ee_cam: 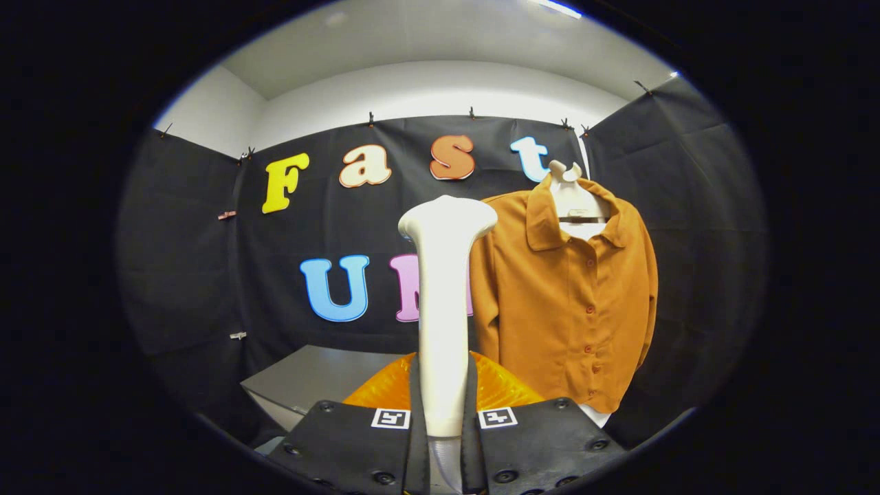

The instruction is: Iron the clothes twice with a garment steamer, once on the left side and once on the right side.

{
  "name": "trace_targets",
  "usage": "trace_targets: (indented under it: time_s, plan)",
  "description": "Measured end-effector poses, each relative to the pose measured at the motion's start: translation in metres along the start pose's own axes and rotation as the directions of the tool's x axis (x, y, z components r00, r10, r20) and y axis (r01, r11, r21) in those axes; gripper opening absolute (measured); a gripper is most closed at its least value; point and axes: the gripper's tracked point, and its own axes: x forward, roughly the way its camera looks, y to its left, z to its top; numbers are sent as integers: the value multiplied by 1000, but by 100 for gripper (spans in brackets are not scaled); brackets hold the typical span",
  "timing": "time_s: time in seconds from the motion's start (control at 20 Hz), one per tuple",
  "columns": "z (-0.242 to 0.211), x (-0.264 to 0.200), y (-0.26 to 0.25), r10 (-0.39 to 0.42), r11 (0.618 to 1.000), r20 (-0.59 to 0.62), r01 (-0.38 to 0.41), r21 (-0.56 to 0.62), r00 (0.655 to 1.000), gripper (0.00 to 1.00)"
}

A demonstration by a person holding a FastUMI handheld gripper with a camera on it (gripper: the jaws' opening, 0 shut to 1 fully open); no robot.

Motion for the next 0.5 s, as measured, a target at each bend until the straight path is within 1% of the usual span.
trace_targets:
  time_s: [0.15,0.25,0.5]
  plan:
    - [15,-5,-18,-14,1000,62,14,-4,998,21]
    - [20,-5,-32,-25,1000,83,27,-16,996,21]
    - [14,2,-76,-91,996,88,93,-15,992,21]
